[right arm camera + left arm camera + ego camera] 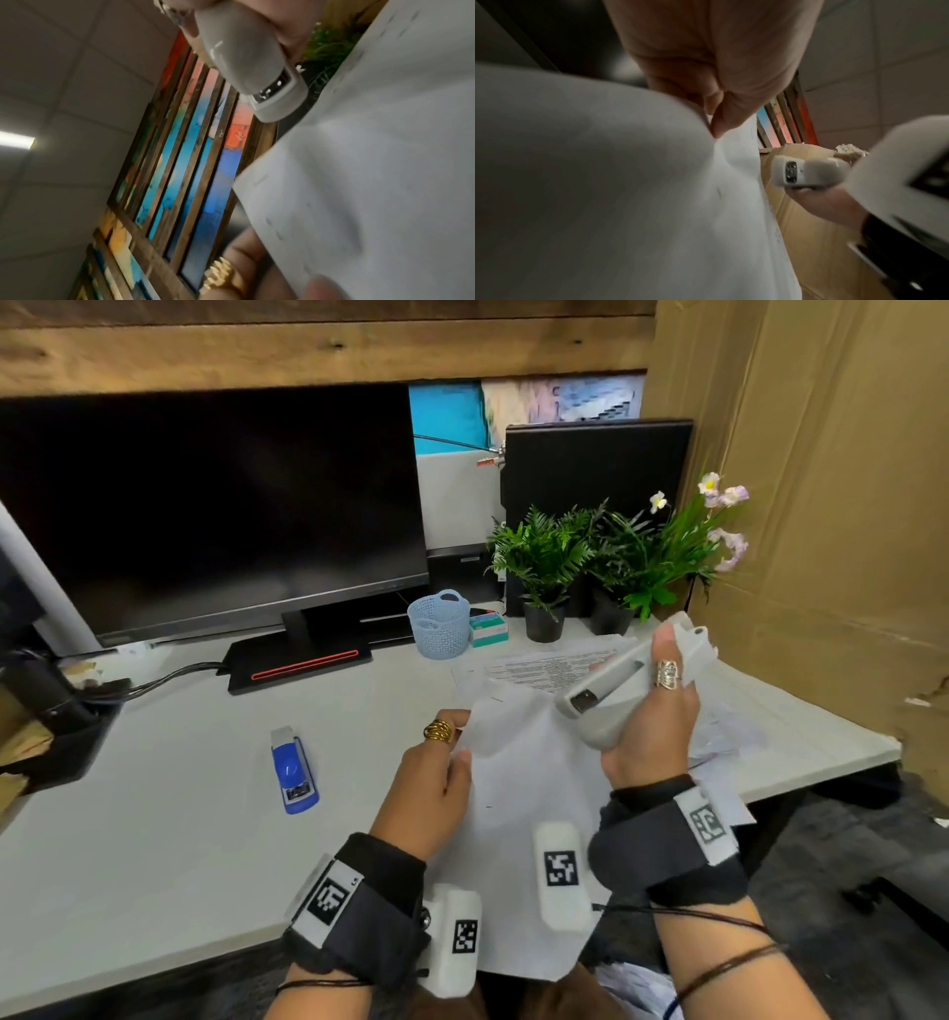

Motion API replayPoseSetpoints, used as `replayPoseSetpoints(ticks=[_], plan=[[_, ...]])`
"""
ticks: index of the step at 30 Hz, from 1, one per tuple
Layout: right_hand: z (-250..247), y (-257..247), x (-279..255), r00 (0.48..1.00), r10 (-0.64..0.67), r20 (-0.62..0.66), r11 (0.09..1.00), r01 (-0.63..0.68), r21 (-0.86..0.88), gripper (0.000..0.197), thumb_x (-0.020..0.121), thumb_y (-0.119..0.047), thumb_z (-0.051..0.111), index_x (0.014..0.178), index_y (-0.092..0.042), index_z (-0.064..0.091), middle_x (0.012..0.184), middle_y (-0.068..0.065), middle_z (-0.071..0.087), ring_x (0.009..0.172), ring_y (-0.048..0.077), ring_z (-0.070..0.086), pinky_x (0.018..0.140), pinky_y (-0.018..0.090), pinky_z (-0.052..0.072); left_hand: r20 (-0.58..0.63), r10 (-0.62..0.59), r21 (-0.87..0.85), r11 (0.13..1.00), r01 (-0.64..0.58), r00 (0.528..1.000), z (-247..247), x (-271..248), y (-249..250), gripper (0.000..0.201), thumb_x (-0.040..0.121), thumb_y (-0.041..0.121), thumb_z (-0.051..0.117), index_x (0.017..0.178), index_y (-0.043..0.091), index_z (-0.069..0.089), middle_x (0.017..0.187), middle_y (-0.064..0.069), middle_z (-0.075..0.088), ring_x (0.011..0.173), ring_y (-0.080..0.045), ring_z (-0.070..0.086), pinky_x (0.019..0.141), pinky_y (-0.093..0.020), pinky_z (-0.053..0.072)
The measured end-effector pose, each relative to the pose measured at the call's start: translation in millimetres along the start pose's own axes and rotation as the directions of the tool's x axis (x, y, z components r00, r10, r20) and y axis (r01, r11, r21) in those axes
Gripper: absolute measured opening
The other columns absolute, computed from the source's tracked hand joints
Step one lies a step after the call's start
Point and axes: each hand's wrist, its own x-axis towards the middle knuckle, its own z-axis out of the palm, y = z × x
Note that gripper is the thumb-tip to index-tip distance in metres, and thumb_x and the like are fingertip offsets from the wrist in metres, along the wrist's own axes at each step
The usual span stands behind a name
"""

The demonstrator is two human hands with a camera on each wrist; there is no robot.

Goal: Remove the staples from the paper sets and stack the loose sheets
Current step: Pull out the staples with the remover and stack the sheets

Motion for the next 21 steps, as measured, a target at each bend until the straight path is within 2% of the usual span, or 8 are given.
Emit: replayPoseSetpoints(ticks=[3, 5, 7, 10, 11, 13, 15, 21], plan=[[13.7, 5.1, -3.7, 0.991, -0.13, -0.013, 0.99, 0.129, -0.059, 0.018, 0.09, -0.036, 0.056, 0.106, -0.027, 0.054, 0.095, 0.004, 0.057, 0.091, 0.022, 0.059, 0.084, 0.036, 0.049, 0.025, 0.041, 0.008, 0.999, -0.041, 0.999, 2.4, -2.3, 8.9, 0.029, 0.097, 0.01, 0.04, 0.125, 0.02, 0.043, 0.062, 0.003, 0.053, 0.048, 0.001, 0.046, 0.051, -0.009, 0.033], [17.3, 7.8, -4.1, 0.982, -0.187, 0.006, 0.978, 0.187, -0.092, 0.017, 0.095, -0.029, 0.052, 0.112, -0.026, 0.051, 0.094, -0.004, 0.058, 0.089, 0.008, 0.059, 0.081, 0.022, 0.048, 0.023, 0.054, 0.022, 0.998, -0.055, 0.998, 3.0, -4.6, 12.2, 0.03, 0.097, 0.009, 0.04, 0.126, 0.017, 0.043, 0.057, 0.013, 0.041, 0.049, 0.004, 0.046, 0.051, -0.008, 0.032], [19.5, 10.4, -3.8, 0.979, -0.2, 0.044, 0.968, 0.204, -0.143, 0.018, 0.094, -0.028, 0.053, 0.112, -0.025, 0.05, 0.091, -0.01, 0.057, 0.084, 0.0, 0.058, 0.078, 0.017, 0.046, 0.021, 0.067, 0.033, 0.997, -0.067, 0.998, 2.0, -7.0, 14.3, 0.03, 0.098, 0.009, 0.04, 0.127, 0.014, 0.042, 0.058, 0.015, 0.039, 0.053, 0.003, 0.048, 0.054, -0.007, 0.032], [21.7, 14.4, -4.8, 0.98, -0.159, 0.119, 0.962, 0.181, -0.203, 0.031, 0.077, -0.045, 0.061, 0.102, -0.03, 0.054, 0.093, -0.005, 0.06, 0.094, 0.018, 0.061, 0.085, 0.03, 0.05, 0.03, 0.063, 0.033, 0.997, -0.064, 0.998, 0.3, -8.8, 15.1, 0.028, 0.097, 0.008, 0.04, 0.125, 0.013, 0.044, 0.062, 0.019, 0.039, 0.062, -0.004, 0.051, 0.058, -0.004, 0.032], [22.4, 15.4, -5.5, 0.98, -0.15, 0.127, 0.96, 0.175, -0.219, 0.028, 0.076, -0.044, 0.061, 0.1, -0.03, 0.055, 0.093, -0.005, 0.06, 0.094, 0.018, 0.061, 0.085, 0.03, 0.049, 0.031, 0.06, 0.025, 0.998, -0.061, 0.998, 0.2, -9.2, 15.1, 0.028, 0.097, 0.008, 0.04, 0.124, 0.015, 0.044, 0.062, 0.019, 0.04, 0.062, -0.003, 0.052, 0.06, -0.004, 0.032], [22.8, 17.9, -6.4, 0.982, -0.146, 0.122, 0.96, 0.171, -0.22, 0.012, 0.089, -0.028, 0.058, 0.101, -0.025, 0.056, 0.09, -0.008, 0.059, 0.087, 0.008, 0.058, 0.08, 0.023, 0.045, 0.04, 0.07, 0.02, 0.997, -0.071, 0.997, 0.1, -9.9, 15.8, 0.027, 0.098, 0.009, 0.039, 0.122, 0.019, 0.043, 0.064, 0.016, 0.045, 0.058, 0.003, 0.05, 0.06, -0.007, 0.032], [22.4, 20.4, -6.1, 0.983, -0.149, 0.111, 0.959, 0.171, -0.228, 0.007, 0.094, -0.018, 0.053, 0.101, -0.02, 0.056, 0.087, -0.008, 0.057, 0.082, 0.004, 0.056, 0.077, 0.021, 0.044, 0.047, 0.083, 0.009, 0.997, -0.083, 0.995, -0.2, -10.4, 16.5, 0.026, 0.098, 0.009, 0.039, 0.12, 0.023, 0.042, 0.068, 0.015, 0.049, 0.058, 0.009, 0.049, 0.061, -0.007, 0.033], [27.0, 17.0, -10.5, 0.979, -0.154, 0.131, 0.953, 0.183, -0.243, 0.016, 0.093, -0.024, 0.055, 0.077, -0.023, 0.059, 0.071, -0.004, 0.056, 0.072, 0.012, 0.056, 0.069, 0.026, 0.047, 0.068, 0.081, 0.003, 0.997, -0.081, 0.994, -0.7, -12.0, 10.4, 0.026, 0.098, 0.01, 0.039, 0.121, 0.021, 0.044, 0.077, 0.019, 0.051, 0.065, 0.01, 0.052, 0.067, -0.003, 0.033]])
